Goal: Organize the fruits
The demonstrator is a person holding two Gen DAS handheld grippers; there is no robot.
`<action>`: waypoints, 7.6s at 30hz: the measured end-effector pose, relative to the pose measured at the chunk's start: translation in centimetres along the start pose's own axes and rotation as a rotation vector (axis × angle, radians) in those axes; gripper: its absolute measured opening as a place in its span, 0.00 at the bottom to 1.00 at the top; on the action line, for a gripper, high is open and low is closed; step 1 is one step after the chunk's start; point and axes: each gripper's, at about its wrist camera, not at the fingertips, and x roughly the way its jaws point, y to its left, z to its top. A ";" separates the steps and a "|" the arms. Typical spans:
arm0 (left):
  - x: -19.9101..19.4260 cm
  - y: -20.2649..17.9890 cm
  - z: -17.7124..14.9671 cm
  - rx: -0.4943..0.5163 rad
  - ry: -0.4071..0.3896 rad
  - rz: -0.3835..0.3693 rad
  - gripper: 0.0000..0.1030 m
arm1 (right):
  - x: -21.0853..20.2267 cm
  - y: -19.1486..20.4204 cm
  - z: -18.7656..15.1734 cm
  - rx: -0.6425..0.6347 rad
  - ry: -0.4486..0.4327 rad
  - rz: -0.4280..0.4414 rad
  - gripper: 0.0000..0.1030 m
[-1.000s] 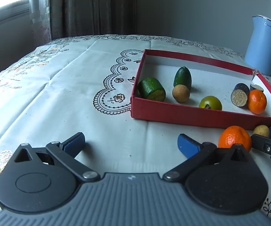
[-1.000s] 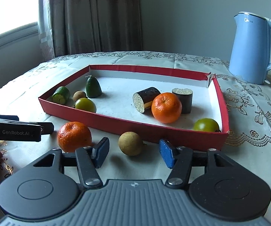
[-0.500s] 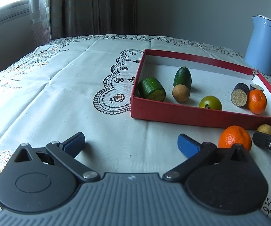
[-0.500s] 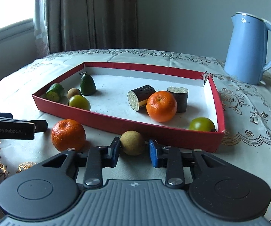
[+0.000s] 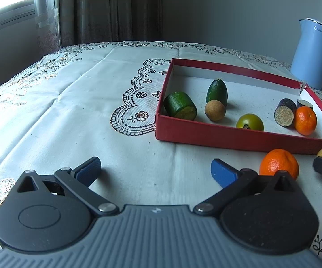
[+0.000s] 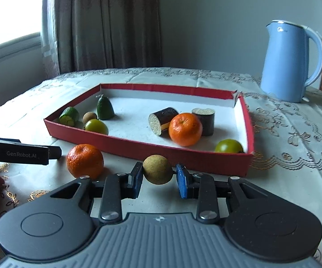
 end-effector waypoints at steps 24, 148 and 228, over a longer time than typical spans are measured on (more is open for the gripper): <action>0.0 0.0 0.0 0.001 0.000 0.001 1.00 | 0.9 -3.7 3.4 -0.040 -0.126 -0.167 0.31; 1.7 -11.0 6.6 0.210 -0.094 -0.178 0.38 | 0.4 -5.4 3.4 0.016 -0.259 -0.300 0.86; -9.8 -4.8 -0.2 -0.002 -0.158 0.026 1.00 | -1.9 0.1 0.6 0.157 0.001 -0.180 0.86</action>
